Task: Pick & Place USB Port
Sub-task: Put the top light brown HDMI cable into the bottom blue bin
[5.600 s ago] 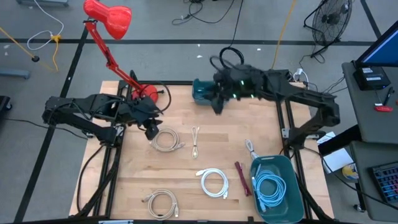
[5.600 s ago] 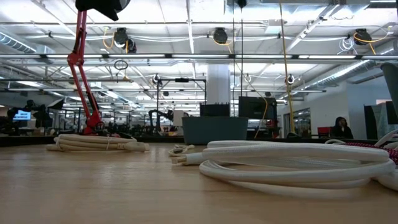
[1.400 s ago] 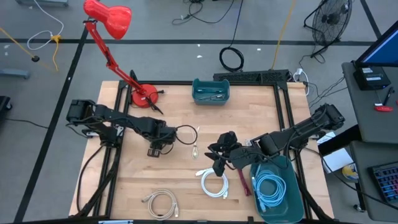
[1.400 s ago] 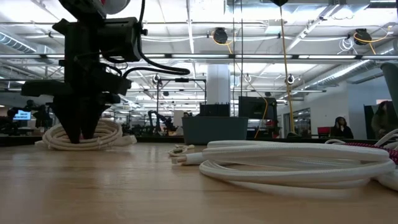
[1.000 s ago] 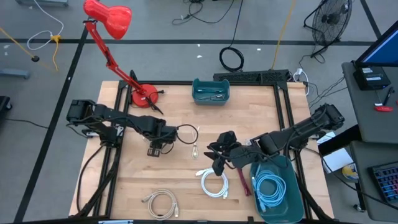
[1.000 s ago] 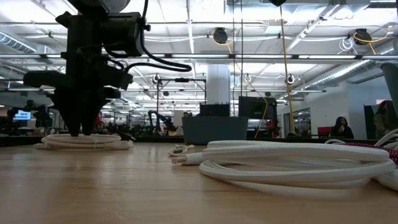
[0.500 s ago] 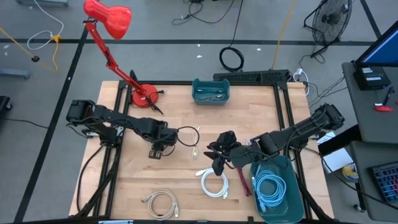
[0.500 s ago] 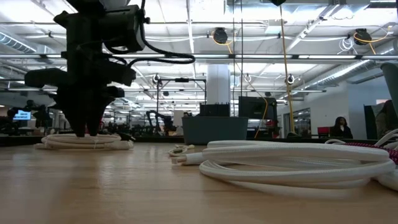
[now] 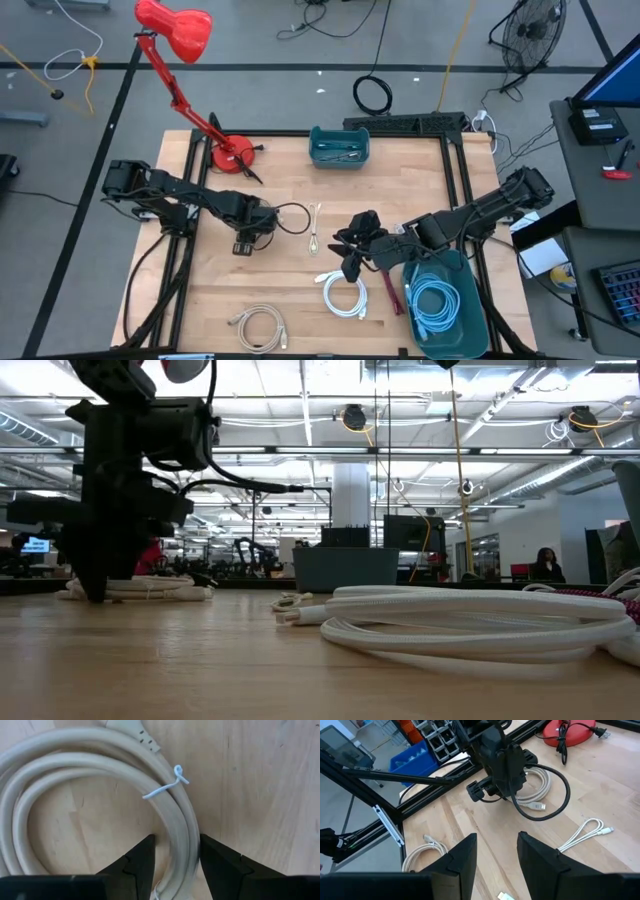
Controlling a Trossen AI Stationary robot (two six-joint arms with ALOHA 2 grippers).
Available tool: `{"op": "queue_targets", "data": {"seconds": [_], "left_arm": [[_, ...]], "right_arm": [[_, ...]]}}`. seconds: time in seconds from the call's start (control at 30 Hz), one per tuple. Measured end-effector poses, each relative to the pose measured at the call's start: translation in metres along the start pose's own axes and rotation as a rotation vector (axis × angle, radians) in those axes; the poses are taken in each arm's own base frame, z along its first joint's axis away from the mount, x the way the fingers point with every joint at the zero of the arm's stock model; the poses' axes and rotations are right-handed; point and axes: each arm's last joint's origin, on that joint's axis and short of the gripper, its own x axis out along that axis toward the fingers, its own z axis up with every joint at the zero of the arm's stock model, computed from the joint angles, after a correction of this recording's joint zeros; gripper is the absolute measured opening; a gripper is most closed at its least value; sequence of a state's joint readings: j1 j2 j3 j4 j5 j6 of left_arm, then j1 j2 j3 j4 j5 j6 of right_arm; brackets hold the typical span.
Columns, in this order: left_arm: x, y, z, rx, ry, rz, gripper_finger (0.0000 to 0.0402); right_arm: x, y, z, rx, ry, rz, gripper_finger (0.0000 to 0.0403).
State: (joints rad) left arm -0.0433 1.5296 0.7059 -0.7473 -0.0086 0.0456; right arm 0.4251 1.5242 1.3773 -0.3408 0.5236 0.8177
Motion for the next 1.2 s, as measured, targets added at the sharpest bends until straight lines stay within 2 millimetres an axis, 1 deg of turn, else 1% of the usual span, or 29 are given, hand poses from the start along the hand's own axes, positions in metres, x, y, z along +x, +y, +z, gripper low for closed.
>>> {"op": "queue_targets", "data": {"seconds": [0.07,0.13,0.2,0.3,0.43,0.53,0.73,0.9,1.07,1.13,1.2], "left_arm": [[0.0,0.0,0.001,-0.005,-0.006,0.002,0.0152],[0.001,0.0,0.001,-0.023,-0.013,0.008,0.0134],[0.001,0.0,0.002,-0.039,-0.016,0.001,0.0102],[0.001,0.0,0.002,-0.082,-0.024,-0.015,0.0038],[-0.002,0.0,0.006,-0.158,-0.033,-0.017,0.0034],[-0.012,0.0,0.014,-0.182,-0.03,-0.005,0.0034],[-0.058,-0.004,0.04,-0.151,-0.096,0.018,0.0034],[-0.108,-0.019,0.059,-0.059,-0.186,0.024,0.0034],[-0.158,-0.043,0.069,0.037,-0.291,0.013,0.0034],[-0.177,-0.051,0.071,0.041,-0.338,-0.002,0.0034],[-0.198,-0.058,0.068,0.027,-0.409,-0.015,0.0034]], "right_arm": [[0.0,0.0,0.0,0.0,0.0,-0.001,0.013],[0.0,0.0,0.0,0.001,0.0,0.0,0.013],[0.0,0.0,0.001,0.004,-0.005,0.005,0.013],[0.0,0.002,0.002,0.014,-0.016,0.017,0.013],[0.0,0.002,0.002,0.022,-0.02,0.017,0.013],[0.0,0.002,0.003,0.028,-0.025,0.022,0.013],[0.0,0.002,0.003,0.08,-0.021,0.023,0.013],[0.0,0.0,0.0,0.167,0.003,-0.003,0.013],[0.0,-0.003,-0.003,0.237,0.028,-0.033,0.013],[0.0,-0.003,-0.003,0.244,0.027,-0.031,0.013],[0.0,-0.003,-0.002,0.249,0.022,-0.024,0.013]]}}
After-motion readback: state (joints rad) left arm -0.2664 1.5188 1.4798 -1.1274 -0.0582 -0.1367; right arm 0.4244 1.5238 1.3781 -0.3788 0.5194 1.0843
